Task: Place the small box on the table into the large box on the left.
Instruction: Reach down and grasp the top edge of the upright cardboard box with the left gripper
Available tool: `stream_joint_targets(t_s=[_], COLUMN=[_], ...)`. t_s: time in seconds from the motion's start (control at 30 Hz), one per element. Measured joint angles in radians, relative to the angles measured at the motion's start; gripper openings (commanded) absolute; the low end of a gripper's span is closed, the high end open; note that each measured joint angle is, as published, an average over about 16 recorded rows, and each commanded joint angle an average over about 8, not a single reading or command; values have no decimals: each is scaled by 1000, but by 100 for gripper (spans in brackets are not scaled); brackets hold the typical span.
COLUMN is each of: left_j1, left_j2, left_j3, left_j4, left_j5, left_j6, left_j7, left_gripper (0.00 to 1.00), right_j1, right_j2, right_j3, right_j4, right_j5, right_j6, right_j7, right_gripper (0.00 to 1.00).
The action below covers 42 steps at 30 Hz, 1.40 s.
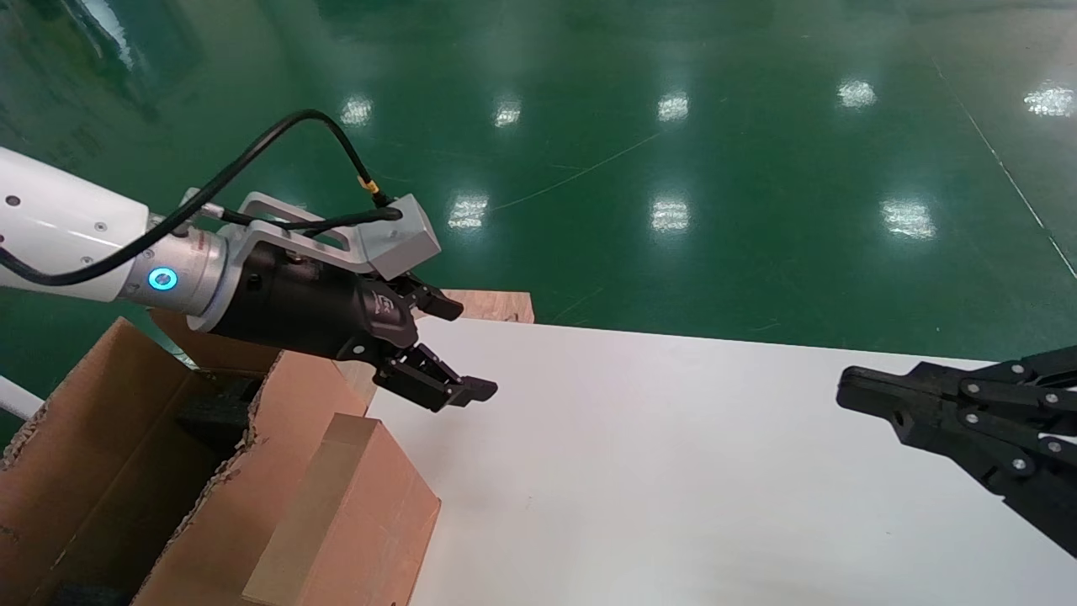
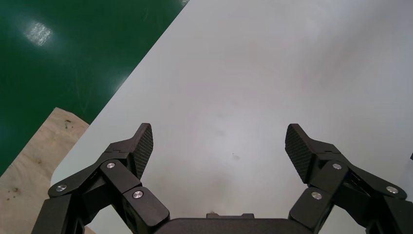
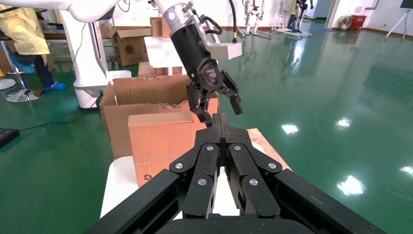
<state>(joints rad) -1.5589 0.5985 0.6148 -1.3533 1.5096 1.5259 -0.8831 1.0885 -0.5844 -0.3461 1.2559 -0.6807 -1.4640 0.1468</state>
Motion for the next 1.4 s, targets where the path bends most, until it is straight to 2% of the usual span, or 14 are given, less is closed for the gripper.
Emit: stream_joint_targets(t_s=[0.17,0.37,0.67,0.97,1.27,1.4], left_j1=[-18,-66,-202,-299,-319,-327], left_j2=[10,44,107,126,133,163], left_j3=[24,86,285,466,518,548], left_j4=[4,8,7,4,14,29], left_j5=[48,130,267,268,241,258], left_j6=[7,24,55,59,51,53], left_j7=[-29,-120,-346,-460,-473,-517], left_gripper=[100,100,100,100,100,100], right_j1=[0,0,0,0,0,0], right_j2=[0,0,0,0,0,0], right_j3=[0,0,0,0,0,0], right_j4=[0,0,0,0,0,-1], right_j5=[0,0,0,0,0,0], right_j6=[0,0,0,0,0,0], right_j7=[0,0,0,0,0,0], right_gripper=[0,0,0,0,0,0])
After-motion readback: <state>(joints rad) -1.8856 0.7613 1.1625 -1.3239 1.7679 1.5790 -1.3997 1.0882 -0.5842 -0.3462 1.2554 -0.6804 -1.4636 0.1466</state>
